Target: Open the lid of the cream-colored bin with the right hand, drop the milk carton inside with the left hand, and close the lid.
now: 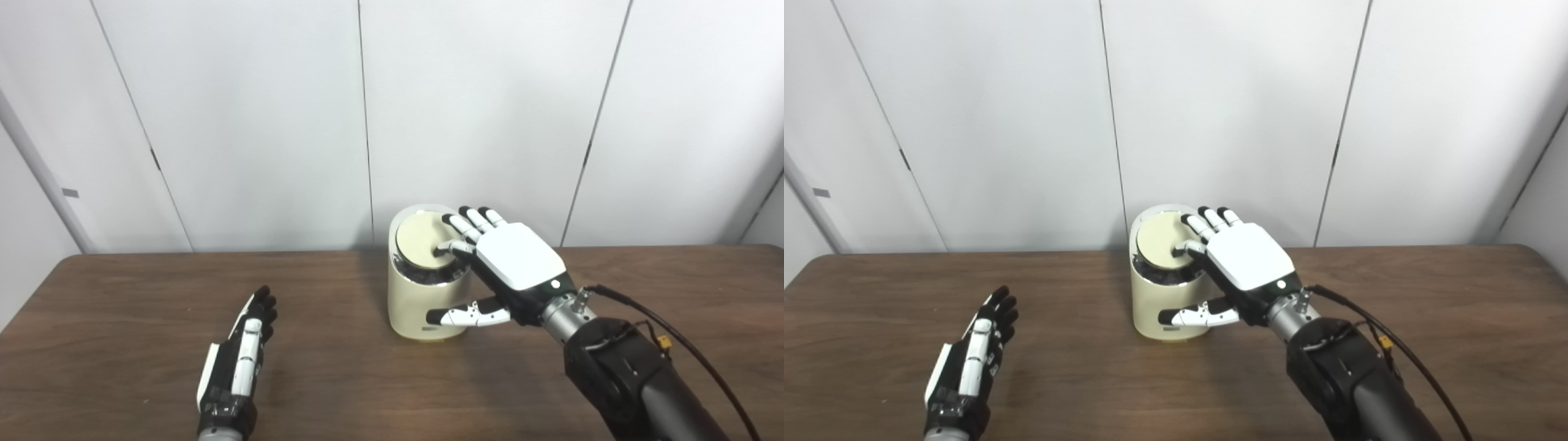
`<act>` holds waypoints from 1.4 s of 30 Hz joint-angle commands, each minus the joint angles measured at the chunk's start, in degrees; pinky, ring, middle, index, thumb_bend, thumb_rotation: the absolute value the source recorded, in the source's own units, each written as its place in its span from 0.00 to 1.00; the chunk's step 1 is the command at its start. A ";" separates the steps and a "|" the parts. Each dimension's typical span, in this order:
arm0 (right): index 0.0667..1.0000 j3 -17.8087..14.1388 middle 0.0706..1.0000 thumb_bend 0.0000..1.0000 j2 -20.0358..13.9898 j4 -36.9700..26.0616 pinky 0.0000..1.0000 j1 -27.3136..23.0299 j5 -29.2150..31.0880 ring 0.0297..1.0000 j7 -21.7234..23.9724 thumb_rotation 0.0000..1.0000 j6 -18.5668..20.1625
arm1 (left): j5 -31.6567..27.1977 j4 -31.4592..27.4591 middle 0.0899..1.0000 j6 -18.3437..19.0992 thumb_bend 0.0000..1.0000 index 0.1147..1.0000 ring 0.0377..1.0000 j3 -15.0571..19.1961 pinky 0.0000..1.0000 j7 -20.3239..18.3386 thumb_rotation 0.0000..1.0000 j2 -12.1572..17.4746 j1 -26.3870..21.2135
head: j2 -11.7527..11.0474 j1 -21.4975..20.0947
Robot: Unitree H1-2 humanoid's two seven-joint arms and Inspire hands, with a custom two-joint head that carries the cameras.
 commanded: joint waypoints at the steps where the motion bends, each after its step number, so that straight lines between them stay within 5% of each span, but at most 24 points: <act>1: 0.75 -0.71 0.98 0.54 -0.83 -0.60 1.00 -1.30 -0.84 1.00 0.22 0.90 -0.78 | 0.09 -2.58 0.95 -0.69 0.53 0.97 0.95 0.09 0.97 0.26 0.92 -0.11 -1.88 | 0.14 -0.01; 22: 0.75 3.78 1.00 0.55 0.46 6.56 1.00 -2.36 -2.40 1.00 -0.52 0.91 -4.61 | 2.06 -3.56 0.95 -0.39 0.52 0.96 0.95 -0.64 0.95 0.58 0.92 -0.80 -1.86 | 0.44 1.02; 38: 0.86 -5.60 0.98 0.56 2.07 -4.11 1.00 -2.43 2.83 1.00 -1.14 0.84 -0.44 | 1.37 -3.44 0.94 0.08 0.54 0.97 0.95 0.25 1.00 0.05 0.92 -0.06 -1.78 | 0.76 0.39; 42: 0.98 -8.80 0.99 0.55 2.83 -3.67 1.00 -1.28 3.67 1.00 -4.11 0.87 -0.28 | 1.36 -3.30 0.94 -0.06 0.53 0.97 0.95 0.24 1.00 -0.04 0.93 0.00 -1.75 | 0.70 0.37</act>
